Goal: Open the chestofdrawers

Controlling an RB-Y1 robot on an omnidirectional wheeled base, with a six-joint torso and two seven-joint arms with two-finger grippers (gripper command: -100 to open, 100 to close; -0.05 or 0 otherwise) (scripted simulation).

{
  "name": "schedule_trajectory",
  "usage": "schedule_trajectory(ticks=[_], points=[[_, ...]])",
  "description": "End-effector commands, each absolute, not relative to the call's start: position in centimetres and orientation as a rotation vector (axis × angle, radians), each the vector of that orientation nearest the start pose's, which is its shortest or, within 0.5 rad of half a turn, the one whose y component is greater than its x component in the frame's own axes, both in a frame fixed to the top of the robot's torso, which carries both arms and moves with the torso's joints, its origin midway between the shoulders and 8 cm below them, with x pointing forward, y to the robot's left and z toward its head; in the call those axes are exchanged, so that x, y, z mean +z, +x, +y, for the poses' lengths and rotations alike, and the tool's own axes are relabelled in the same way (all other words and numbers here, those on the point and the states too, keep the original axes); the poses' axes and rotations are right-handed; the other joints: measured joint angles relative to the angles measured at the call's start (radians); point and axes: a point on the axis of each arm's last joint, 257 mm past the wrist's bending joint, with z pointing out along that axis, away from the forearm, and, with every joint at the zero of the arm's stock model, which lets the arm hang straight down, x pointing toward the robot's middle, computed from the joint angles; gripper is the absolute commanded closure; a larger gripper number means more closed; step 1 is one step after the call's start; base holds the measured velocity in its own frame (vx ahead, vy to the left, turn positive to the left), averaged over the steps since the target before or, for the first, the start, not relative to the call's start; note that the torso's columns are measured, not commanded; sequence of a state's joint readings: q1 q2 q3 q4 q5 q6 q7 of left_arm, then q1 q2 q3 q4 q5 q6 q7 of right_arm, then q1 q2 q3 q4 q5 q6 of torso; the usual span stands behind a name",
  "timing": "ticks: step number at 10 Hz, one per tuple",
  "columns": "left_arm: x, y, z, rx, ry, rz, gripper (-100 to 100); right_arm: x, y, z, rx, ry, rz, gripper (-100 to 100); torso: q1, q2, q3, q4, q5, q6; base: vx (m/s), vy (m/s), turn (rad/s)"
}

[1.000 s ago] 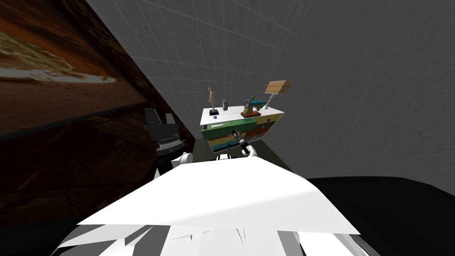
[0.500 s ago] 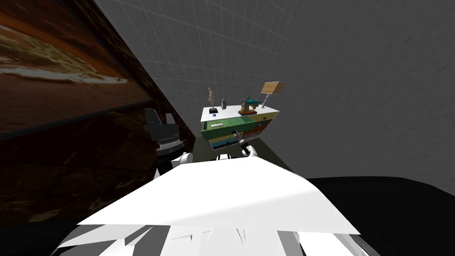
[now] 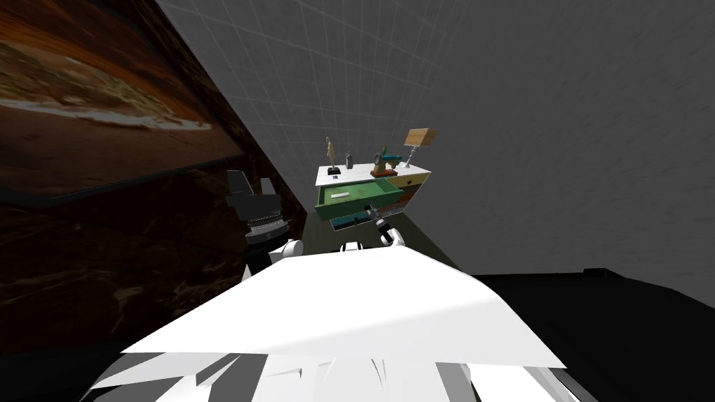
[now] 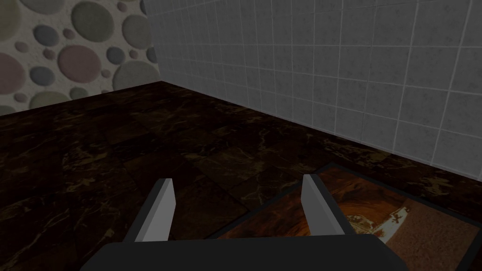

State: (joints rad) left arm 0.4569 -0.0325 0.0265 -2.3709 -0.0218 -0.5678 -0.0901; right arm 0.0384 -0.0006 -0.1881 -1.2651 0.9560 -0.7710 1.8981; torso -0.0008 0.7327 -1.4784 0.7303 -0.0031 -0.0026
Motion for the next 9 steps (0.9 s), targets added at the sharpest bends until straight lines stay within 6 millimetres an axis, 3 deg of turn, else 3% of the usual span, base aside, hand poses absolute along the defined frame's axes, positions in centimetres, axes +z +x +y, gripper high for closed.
schedule_trajectory(ticks=[1,2,3,9], points=[[8.8,31.0,27.6,-1.227,-0.477,0.477,0,-28.1,47.7,-17.1,-0.658,-1.079,1.009,100,0.002,-0.005,-0.003,0.003,0.002,0.001,-0.133,-0.013,-0.026],[8.8,31.0,27.6,-1.227,-0.477,0.477,0,-28.3,47.6,-17.0,-0.654,-1.082,1.010,100,0.002,-0.001,-0.002,0.003,0.002,0.002,-0.203,-0.027,-0.036],[8.8,31.0,27.6,-1.228,-0.477,0.477,0,-26.5,49.2,-17.5,-0.664,-1.074,0.998,-100,0.001,0.003,0.002,0.001,0.001,0.001,-0.144,-0.011,0.022],[8.8,31.0,27.6,-1.227,-0.477,0.477,0,-23.2,52.8,-18.9,-0.677,-1.069,1.007,-100,0.001,0.009,0.004,0.010,0.004,0.002,-0.055,0.013,0.027]])
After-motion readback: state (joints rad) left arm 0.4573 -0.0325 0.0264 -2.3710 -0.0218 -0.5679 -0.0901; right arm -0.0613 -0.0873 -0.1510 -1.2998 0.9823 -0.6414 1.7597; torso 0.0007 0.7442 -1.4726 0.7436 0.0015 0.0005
